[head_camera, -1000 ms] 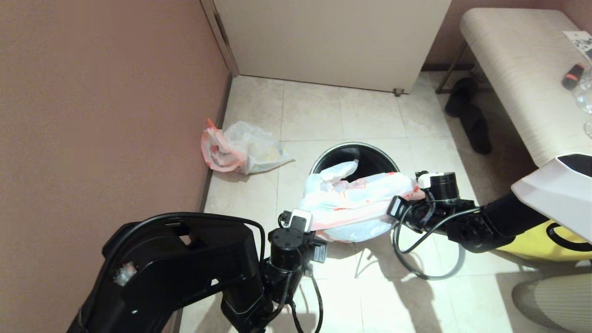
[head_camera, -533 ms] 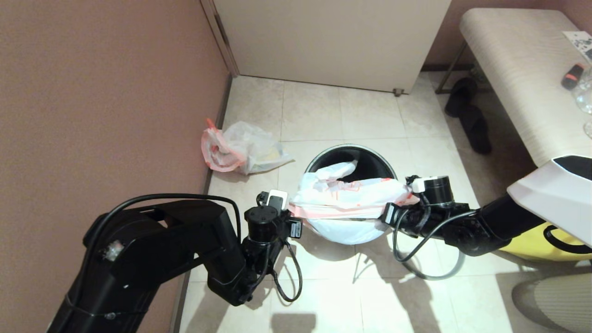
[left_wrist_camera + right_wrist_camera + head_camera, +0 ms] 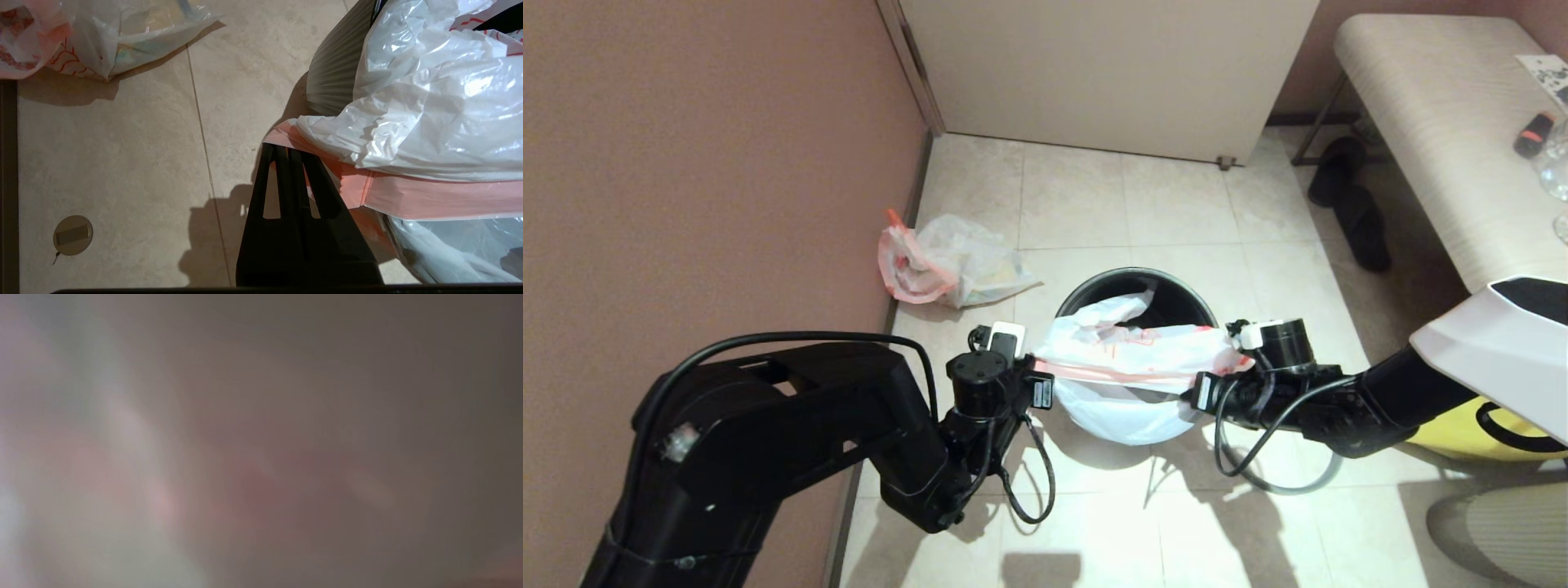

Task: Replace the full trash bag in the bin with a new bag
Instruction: Put the new garbage bag on the trash can

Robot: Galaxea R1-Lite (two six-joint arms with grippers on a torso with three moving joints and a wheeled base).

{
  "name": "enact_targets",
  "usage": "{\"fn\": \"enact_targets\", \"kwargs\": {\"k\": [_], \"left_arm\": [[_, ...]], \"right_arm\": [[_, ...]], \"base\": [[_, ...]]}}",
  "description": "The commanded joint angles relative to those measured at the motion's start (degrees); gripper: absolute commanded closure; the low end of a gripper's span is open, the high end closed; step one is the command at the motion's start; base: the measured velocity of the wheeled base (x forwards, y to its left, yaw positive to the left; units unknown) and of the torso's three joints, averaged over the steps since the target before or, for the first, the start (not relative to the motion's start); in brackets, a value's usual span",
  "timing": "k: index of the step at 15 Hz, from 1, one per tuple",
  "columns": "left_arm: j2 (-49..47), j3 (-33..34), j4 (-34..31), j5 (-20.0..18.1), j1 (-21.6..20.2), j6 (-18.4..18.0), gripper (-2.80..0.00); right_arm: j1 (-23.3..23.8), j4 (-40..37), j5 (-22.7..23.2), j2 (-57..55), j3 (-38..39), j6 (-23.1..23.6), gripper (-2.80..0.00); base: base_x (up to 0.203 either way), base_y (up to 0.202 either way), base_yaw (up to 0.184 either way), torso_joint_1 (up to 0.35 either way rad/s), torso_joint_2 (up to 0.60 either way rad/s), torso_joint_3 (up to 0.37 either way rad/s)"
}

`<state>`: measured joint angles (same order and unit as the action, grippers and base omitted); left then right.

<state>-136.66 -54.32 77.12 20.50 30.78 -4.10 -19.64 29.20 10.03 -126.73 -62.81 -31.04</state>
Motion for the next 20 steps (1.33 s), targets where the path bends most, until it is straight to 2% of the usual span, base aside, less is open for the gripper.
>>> {"fn": "enact_targets", "kwargs": {"k": [1, 9, 13, 15, 16, 18, 19, 20], "left_arm": [[-0.40, -0.12, -0.21, 0.08, 0.01, 0.02, 0.00], [2.63, -0.80, -0.74, 0.06, -1.32, 0.05, 0.00], [3.16, -0.43, -1.07, 0.05, -1.12, 0.08, 0.00], [3.28, -0.28, -1.30, 0.06, -0.93, 0.06, 0.00], [3.96, 0.12, -2.12, 0.06, -0.51, 0.08, 0.00], [8.19, 2.09, -7.84, -0.07, 2.08, 2.63, 0.00], [10.90, 2.49, -13.09, -0.98, 3.31, 5.98, 0.00], [13.62, 2.75, -20.04, -3.64, 4.06, 9.65, 0.00]], "right_arm": [[-0.66, -0.93, -0.78, -0.09, -0.13, 0.26, 0.00], [-2.99, -5.87, -1.68, -0.26, 1.30, 10.02, 0.00], [-3.30, -8.02, -1.68, -0.36, 1.28, 11.97, 0.00], [-3.23, -7.73, -2.23, -0.42, 0.88, 11.68, 0.00], [-3.01, -7.46, -3.58, -0.47, 0.18, 10.11, 0.00], [-2.10, -7.22, -6.46, -1.69, -2.79, 4.60, 0.00], [-1.71, -7.14, -6.87, -1.94, -3.11, 4.06, 0.00], [-1.63, -7.14, -6.78, -1.85, -3.20, 3.88, 0.00]], "base": [[0.000, 0.000, 0.000, 0.000, 0.00, 0.000], [0.000, 0.000, 0.000, 0.000, 0.00, 0.000], [0.000, 0.000, 0.000, 0.000, 0.00, 0.000], [0.000, 0.000, 0.000, 0.000, 0.00, 0.000], [0.000, 0.000, 0.000, 0.000, 0.00, 0.000], [0.000, 0.000, 0.000, 0.000, 0.00, 0.000], [0.000, 0.000, 0.000, 0.000, 0.00, 0.000], [0.000, 0.000, 0.000, 0.000, 0.00, 0.000]]}}
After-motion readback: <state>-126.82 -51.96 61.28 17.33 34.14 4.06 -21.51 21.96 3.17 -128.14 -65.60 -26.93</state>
